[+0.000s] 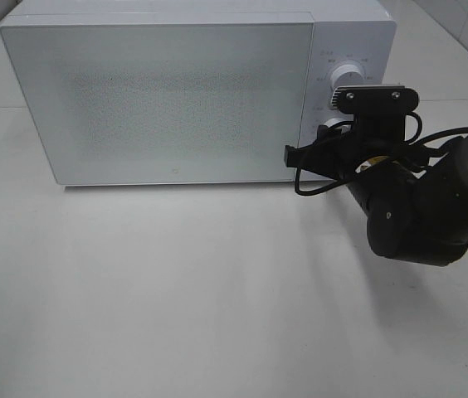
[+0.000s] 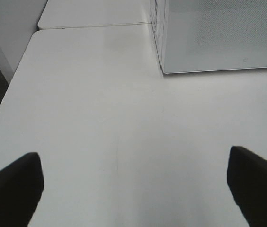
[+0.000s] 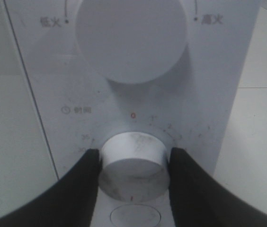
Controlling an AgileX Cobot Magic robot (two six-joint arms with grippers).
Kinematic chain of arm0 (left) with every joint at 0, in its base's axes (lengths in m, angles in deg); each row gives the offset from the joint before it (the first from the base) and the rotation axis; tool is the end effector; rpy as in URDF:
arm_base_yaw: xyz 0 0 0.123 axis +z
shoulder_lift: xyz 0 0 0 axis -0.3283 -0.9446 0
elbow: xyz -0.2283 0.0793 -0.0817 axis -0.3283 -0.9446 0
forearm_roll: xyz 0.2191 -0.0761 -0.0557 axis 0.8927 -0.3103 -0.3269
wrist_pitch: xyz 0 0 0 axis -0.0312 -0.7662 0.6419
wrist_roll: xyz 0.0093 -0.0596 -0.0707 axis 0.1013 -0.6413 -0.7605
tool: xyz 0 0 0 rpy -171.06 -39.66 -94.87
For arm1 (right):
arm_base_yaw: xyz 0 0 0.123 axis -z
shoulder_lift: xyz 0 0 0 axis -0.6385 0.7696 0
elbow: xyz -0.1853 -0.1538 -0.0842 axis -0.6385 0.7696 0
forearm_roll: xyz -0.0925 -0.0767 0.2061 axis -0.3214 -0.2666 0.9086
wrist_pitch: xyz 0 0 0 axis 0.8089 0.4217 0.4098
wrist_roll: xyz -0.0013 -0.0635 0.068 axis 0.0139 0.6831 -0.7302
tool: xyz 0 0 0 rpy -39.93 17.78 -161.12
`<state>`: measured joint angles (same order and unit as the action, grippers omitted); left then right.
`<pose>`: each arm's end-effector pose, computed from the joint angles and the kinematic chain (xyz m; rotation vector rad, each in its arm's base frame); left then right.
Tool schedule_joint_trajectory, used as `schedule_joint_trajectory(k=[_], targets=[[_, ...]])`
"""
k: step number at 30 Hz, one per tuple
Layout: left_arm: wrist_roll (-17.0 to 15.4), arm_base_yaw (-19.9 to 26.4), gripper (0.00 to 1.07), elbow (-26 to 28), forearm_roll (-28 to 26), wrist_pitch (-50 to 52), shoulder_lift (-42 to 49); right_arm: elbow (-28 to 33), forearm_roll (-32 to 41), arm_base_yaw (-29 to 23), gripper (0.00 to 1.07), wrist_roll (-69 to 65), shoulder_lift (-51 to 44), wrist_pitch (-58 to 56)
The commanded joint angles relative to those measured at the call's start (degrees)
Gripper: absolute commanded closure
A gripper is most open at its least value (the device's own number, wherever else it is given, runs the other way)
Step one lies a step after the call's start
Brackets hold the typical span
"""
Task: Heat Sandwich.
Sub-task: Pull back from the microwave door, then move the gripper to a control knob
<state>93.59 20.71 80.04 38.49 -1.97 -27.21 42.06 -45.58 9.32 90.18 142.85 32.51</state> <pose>0.0160 -0.0056 0.2718 0.0731 2.0154 -0.0105 0.3018 0.1233 0.1055 0.0013 1.7250 0.0082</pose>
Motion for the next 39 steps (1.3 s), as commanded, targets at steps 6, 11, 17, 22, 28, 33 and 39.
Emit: schedule_joint_trajectory(k=[6, 11, 17, 22, 28, 33, 39], targets=[[-0.34, 0.00, 0.03, -0.29, -0.40, 0.46, 1.60, -0.52, 0.00, 0.34, 0.98, -0.06, 0.00, 0.00], [-0.34, 0.00, 0.03, -0.29, -0.40, 0.46, 1.60, -0.52, 0.00, 0.34, 0.97, -0.52, 0.00, 1.09], [-0.34, 0.00, 0.03, -0.29, -0.40, 0.46, 1.60, -0.52, -0.06, 0.34, 0.96, -12.03, 0.00, 3.04], [-0.34, 0.00, 0.03, -0.29, -0.40, 0.46, 1.60, -0.52, -0.06, 0.34, 0.95, -25.21, 0.00, 3.04], [-0.34, 0.00, 0.03, -0.29, -0.40, 0.46, 1.60, -0.52, -0.06, 0.34, 0.95, -37.64, 0.00, 4.30], [-0.34, 0.00, 0.03, -0.29, -0.40, 0.46, 1.60, -0.52, -0.06, 0.34, 0.95, -48.36, 0.00, 4.53], [-0.34, 0.00, 0.03, -0.29, -0.40, 0.46, 1.60, -0.52, -0.06, 0.34, 0.95, -61.54, 0.00, 5.56]])
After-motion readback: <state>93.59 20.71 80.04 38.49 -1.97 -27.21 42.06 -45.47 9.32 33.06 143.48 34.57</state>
